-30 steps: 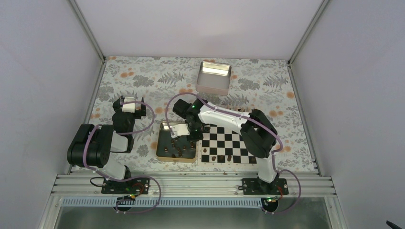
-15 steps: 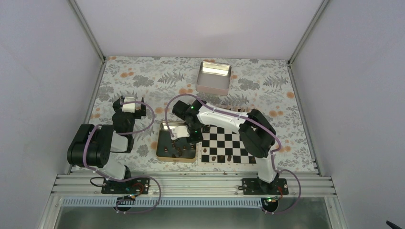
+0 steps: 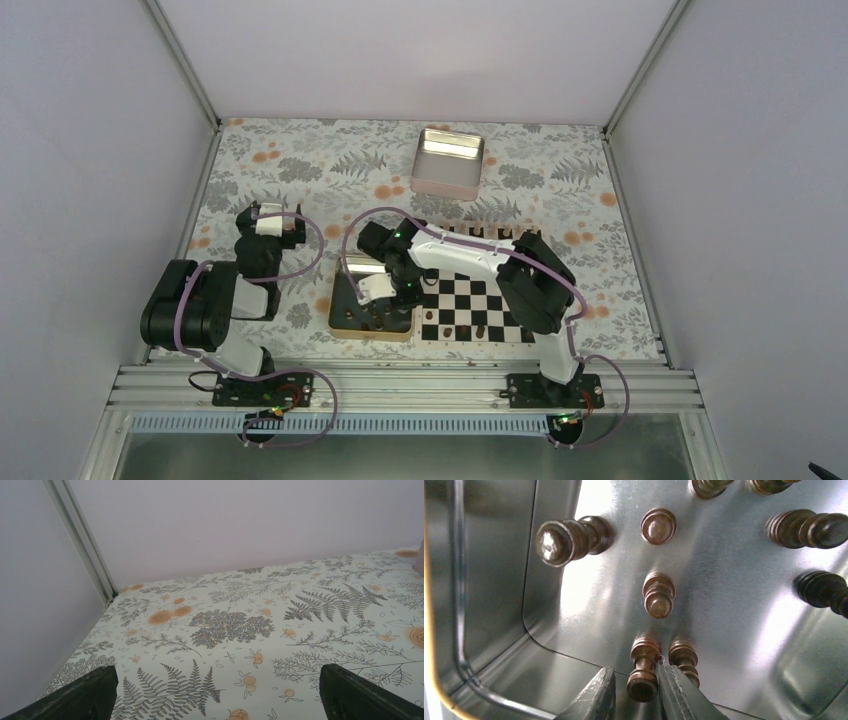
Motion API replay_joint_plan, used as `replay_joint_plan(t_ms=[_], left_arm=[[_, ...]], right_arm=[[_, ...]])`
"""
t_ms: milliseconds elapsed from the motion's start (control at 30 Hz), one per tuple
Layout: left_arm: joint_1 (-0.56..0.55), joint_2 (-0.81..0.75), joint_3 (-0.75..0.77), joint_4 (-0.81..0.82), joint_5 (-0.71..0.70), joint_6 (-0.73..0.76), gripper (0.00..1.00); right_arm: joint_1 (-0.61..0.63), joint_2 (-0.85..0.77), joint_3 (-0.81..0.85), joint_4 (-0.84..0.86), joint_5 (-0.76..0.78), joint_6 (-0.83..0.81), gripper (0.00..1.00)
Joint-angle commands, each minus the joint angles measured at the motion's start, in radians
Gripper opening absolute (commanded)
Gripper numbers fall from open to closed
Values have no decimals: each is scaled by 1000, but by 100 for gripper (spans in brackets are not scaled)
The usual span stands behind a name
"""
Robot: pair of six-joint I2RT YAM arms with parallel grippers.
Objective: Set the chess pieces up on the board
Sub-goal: Pick up the chess piece from the storage box.
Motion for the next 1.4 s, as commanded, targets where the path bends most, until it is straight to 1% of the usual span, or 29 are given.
replay_joint_plan(t_ms=[0, 300, 333, 500, 633, 867, 1100, 1367], left_arm=[[-3, 9, 4, 53, 4, -2, 100], [-3, 9, 4, 51, 4, -2, 100], [-3, 9, 4, 51, 4, -2, 100], [-3, 9, 4, 50, 4, -2, 100], [-4, 9, 5, 52, 5, -1, 100], [-3, 10, 4, 52, 6, -2, 100], [-4, 10, 4, 51, 4, -2, 100], [-4, 10, 5, 51, 4, -1, 100]], right_arm=[[8, -11, -22, 10, 39, 20, 25], [9, -2, -18, 13, 72, 27, 24], [8, 2, -16, 13, 73, 27, 23], [8, 7, -2, 10, 70, 27, 10], [8, 8, 10, 3, 46, 25, 6], [8, -21, 42, -3, -8, 24, 5], [5, -64, 66, -17, -30, 31, 5], [-19, -178, 32, -50, -20, 60, 5]])
